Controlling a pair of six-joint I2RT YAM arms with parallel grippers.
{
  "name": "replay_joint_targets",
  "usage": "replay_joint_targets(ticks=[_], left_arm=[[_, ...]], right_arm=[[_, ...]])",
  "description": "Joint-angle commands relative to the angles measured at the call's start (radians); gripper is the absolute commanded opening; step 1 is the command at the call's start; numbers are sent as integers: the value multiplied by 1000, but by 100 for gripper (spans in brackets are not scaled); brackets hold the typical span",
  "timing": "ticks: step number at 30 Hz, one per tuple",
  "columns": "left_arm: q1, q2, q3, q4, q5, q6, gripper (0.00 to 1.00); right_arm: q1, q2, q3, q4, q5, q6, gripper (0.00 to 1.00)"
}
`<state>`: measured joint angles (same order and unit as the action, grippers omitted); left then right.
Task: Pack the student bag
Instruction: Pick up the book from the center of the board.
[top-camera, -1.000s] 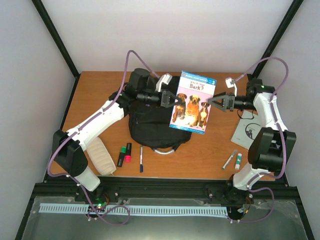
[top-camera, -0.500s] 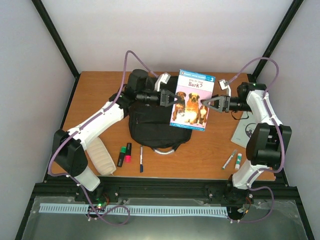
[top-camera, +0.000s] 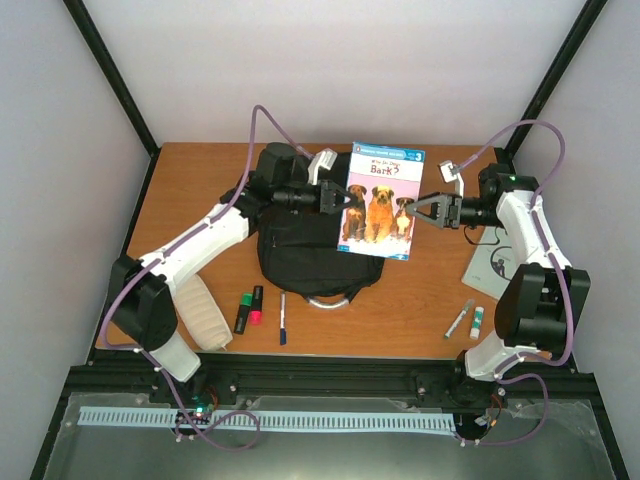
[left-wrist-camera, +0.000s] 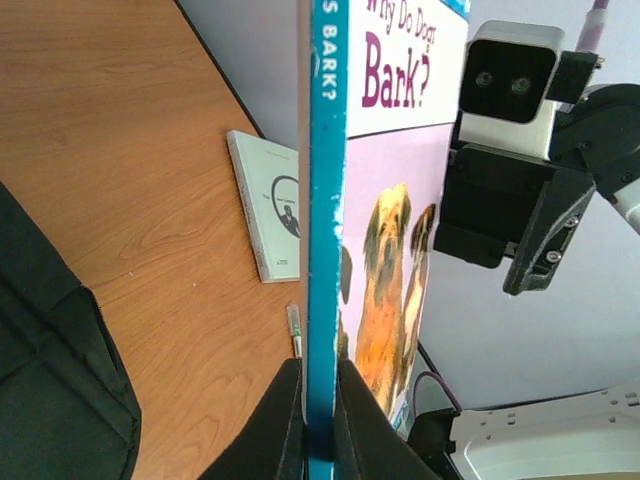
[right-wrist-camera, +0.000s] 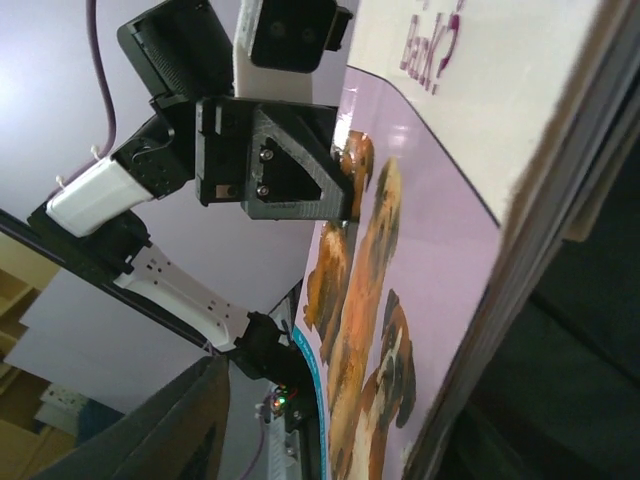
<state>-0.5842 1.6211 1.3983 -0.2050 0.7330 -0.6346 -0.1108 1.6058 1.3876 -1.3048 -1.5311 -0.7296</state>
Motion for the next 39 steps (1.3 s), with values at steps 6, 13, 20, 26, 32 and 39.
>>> replay_joint_targets(ticks=[6,13,20,26,32,39], left_arm=[[7,34,-29,99,16,3,11],[7,58,-104,314,157,-94,37],[7,47,-140,432,201,-154,28],[7,8,-171,526,222,-178,17],[7,-29,-171,517,210,-167,1],[8,-79,-126,426,219,-114,1]], right_arm=[[6,-12,0,54,-161,64,25],[6,1,1,63,-159,66,10],[6,13,0,65,-159,63,8],[5,27,1,67,-158,66,8],[6,19,7,47,-159,26,16],[-23,30,44,15,-89,-23,70]])
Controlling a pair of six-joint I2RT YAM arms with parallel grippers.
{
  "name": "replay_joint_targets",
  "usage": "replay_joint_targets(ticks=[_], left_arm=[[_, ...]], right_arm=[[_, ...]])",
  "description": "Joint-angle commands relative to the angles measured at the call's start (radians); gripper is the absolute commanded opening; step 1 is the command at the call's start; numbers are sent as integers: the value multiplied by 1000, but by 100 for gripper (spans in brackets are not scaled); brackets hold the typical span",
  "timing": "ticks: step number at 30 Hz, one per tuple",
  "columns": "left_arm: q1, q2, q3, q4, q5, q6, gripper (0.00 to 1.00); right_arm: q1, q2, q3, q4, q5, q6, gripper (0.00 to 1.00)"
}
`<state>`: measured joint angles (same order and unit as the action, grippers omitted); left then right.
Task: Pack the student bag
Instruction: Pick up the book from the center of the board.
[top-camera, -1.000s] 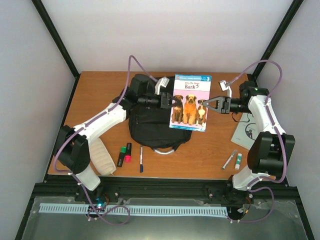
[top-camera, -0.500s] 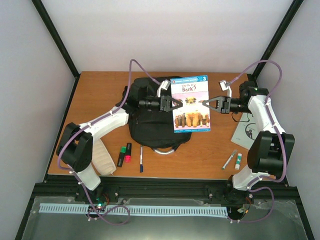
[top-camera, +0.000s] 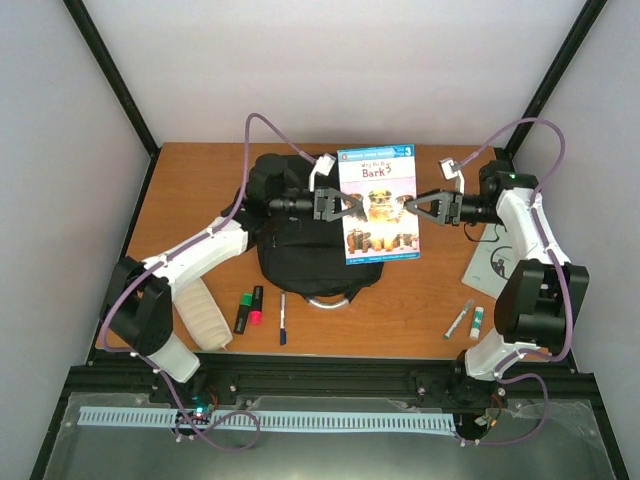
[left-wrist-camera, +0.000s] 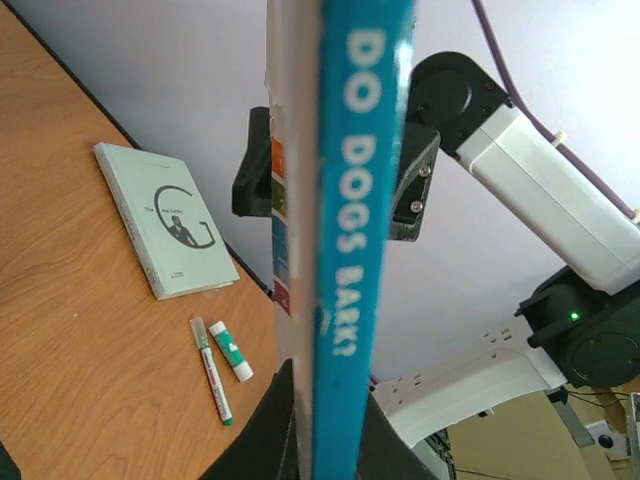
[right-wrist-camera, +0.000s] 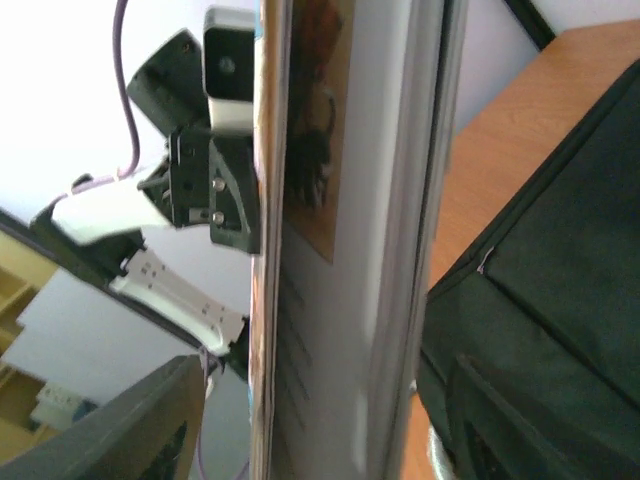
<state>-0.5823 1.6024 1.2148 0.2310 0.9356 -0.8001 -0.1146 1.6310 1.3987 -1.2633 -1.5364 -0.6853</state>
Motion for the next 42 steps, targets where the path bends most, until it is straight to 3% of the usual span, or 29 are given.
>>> replay_joint_targets(ticks=[1,3,6,14,19,22,26,29,31,33,36,38,40,42], left_arm=[[6,-68,67,-29,20,64,1],[6,-76,76,-51,31,75,1],[6,-76,78,-59,41,76,1],[6,-52,83,-57,42,69,1],[7,-27,110,-163,5,136,1],[5,-33,120,-237,-35,181,1],[6,-38,119,-251,-41,186,1],[6,-39,117,-261,-46,191,2],[6,-38,118,-274,-56,197,9],[6,-39,121,-294,-74,208,26],[6,-39,138,-362,-118,245,48],[6,-43,149,-422,-152,284,60],[6,-45,158,-494,-184,335,66],[6,-61,151,-557,-249,384,69]], right_arm=[[-24,8,35,-42,-82,-86,77],[-23,27,47,-116,-83,-167,90],[-15,38,60,-225,-92,-274,99],[63,4,29,-123,-117,-163,97],[70,-58,9,-47,-154,-73,79],[69,-98,-17,70,-155,47,62],[63,-110,-26,80,-153,61,36],[55,-115,-23,83,-154,67,23],[55,-112,-21,94,-151,82,15],[53,-101,-16,109,-128,100,4],[38,-59,15,92,-94,88,3],[30,-22,86,-7,-45,-11,3],[26,-8,152,-88,-5,-74,3],[23,-26,165,-1,52,31,3]])
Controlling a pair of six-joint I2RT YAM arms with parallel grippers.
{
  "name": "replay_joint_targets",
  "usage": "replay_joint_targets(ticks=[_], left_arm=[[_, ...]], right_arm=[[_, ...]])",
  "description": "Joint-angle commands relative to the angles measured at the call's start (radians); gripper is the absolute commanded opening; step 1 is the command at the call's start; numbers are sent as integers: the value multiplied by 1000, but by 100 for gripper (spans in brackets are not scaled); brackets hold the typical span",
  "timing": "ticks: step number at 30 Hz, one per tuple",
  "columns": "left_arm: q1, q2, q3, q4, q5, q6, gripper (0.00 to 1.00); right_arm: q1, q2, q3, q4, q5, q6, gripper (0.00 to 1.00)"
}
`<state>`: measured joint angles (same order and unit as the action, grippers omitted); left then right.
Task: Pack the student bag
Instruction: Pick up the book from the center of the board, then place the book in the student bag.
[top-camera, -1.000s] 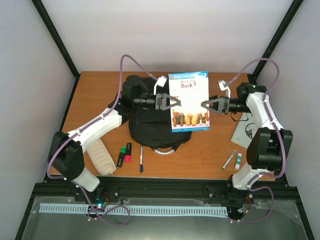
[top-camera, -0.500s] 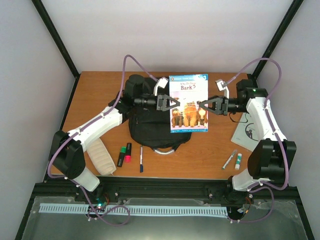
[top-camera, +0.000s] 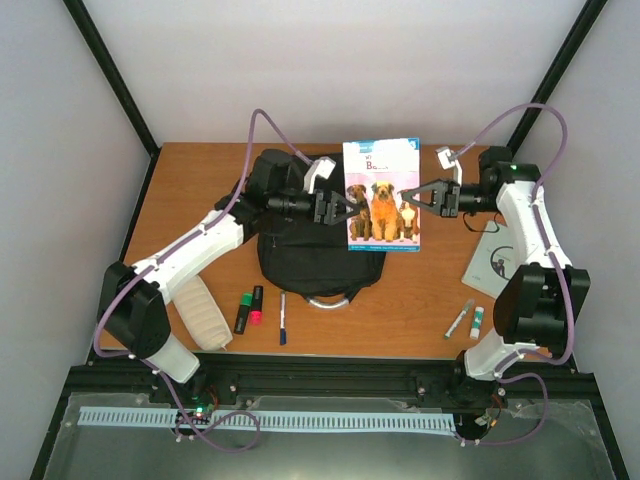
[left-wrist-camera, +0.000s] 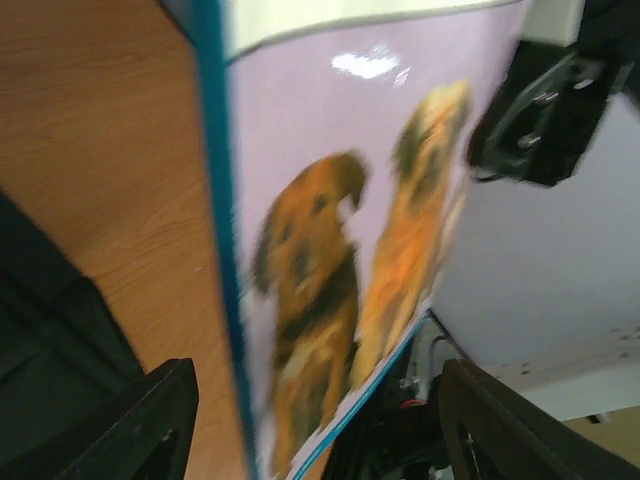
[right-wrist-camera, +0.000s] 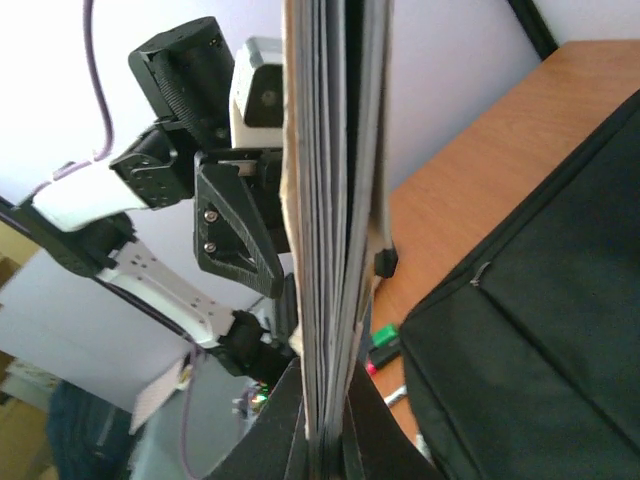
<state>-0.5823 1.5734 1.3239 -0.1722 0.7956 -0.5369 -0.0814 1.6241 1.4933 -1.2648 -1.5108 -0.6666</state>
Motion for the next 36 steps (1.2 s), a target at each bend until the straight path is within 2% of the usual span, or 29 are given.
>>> replay_joint_targets(ticks=[1,3,5,8,10,16,19,21,24,29,36], left_arm=[[6,-41,34,-181,-138,143,69],[6,-53,22,-231,-198,185,69],[4,-59,13,-285,-276,226,68],[-19,-67,8,-390,-410,338,64],[-59,-69,7,-447,-520,414,63],[-174,20,58,-617,-679,561,63],[-212,90,89,-679,-737,631,64],[-223,128,108,-701,-802,660,68],[-222,208,155,-755,-855,716,69],[-225,329,227,-818,-827,737,66],[-234,358,208,-796,-761,746,66]], right_arm=[[-12,-44,55,93,79,116,3],[-11,-113,-3,322,237,307,3],[-10,-183,-56,474,444,405,3],[-11,-223,-88,537,656,418,3],[-12,-231,-120,543,710,411,3],[-18,-323,-353,651,781,432,3],[-33,-352,-497,729,759,438,3],[-47,-353,-525,722,743,407,3],[-54,-353,-538,740,713,421,3],[-54,-338,-539,743,681,427,3],[-54,-324,-539,743,673,420,3]])
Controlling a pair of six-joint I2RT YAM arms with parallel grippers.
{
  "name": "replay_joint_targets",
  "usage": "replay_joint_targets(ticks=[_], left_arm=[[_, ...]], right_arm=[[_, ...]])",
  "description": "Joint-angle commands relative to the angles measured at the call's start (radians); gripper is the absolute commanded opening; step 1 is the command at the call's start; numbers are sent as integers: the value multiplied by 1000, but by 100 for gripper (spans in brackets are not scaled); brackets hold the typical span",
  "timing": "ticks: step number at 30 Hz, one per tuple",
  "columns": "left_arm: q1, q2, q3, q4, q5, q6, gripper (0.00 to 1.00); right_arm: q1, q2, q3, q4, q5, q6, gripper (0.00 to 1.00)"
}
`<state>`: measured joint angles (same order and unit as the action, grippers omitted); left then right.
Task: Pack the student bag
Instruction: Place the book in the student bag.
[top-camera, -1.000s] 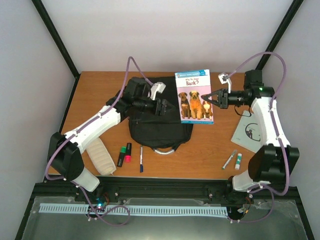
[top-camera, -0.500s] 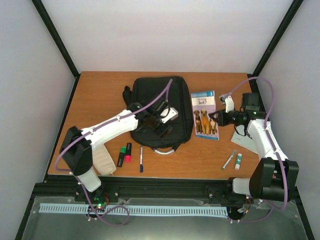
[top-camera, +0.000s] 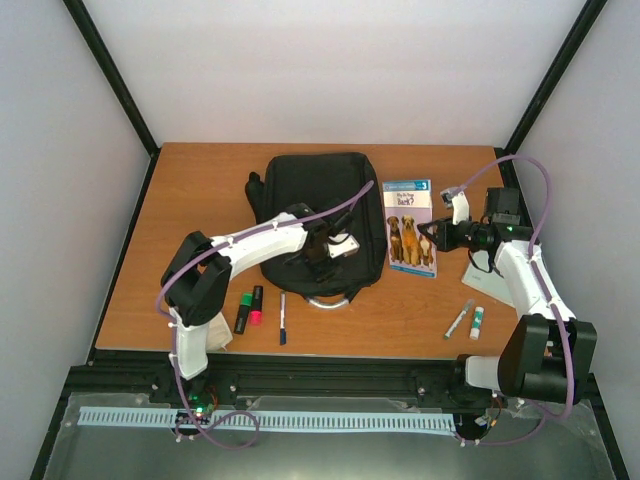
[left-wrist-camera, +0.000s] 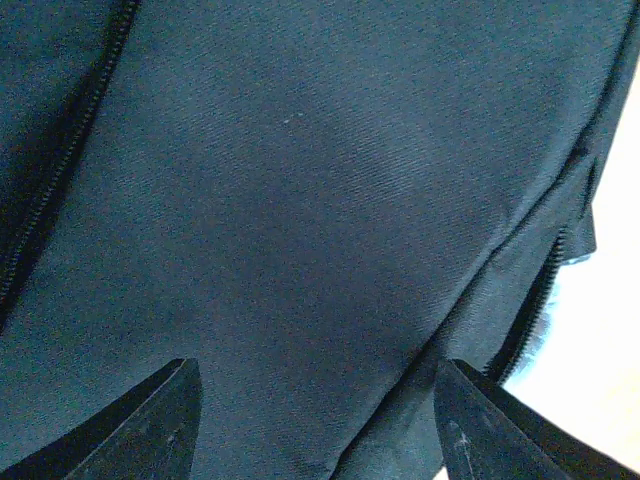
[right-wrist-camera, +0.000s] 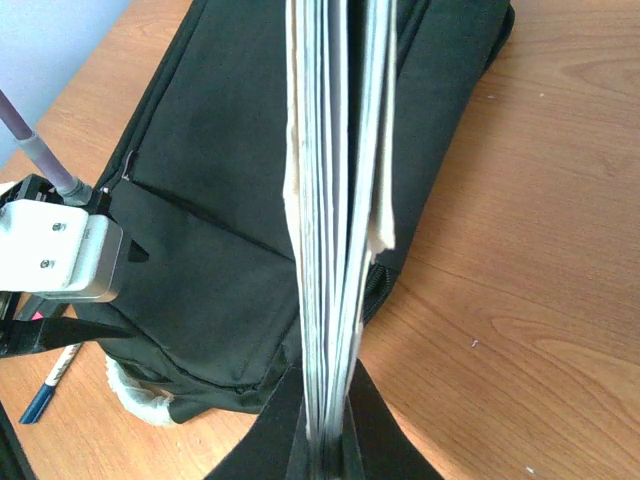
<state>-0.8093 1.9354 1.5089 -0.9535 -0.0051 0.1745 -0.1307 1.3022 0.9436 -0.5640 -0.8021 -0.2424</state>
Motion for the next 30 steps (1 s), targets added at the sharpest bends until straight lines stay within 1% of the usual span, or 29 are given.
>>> replay_joint_targets(ticks=[1,4,7,9,12,13,16,22,25,28,30], left_arm=[[-7,-7,20,-9,50,35,66],[-8,-6,10,4,78,44,66],[-8,15,7,15,56,48,61],[-15,25,2,28,24,50,59],[-34,17,-28,108,-76,49,58],[-36,11,-36,127,-82,54,58],[-43,3,-52,158,-64,72,57],[-71,0,-82,193,35,119,57],[-88,13,-86,210,40,125,57],[-90,39,-74,222,-7,109,46],[-90,41,-70,232,-28,104,37]], right_arm=[[-5,0,11,42,-35,-5,3],[-5,5,11,40,-37,-6,3],[-5,10,11,41,-43,-5,3],[-6,14,10,40,-43,-5,3],[-5,14,9,41,-45,-3,3],[-5,14,10,42,-44,-3,3],[-5,16,9,41,-42,-2,3],[-5,18,9,40,-41,-3,3],[-5,22,10,39,-46,-1,3],[-6,25,8,36,-49,-1,3],[-6,25,9,36,-50,0,3]])
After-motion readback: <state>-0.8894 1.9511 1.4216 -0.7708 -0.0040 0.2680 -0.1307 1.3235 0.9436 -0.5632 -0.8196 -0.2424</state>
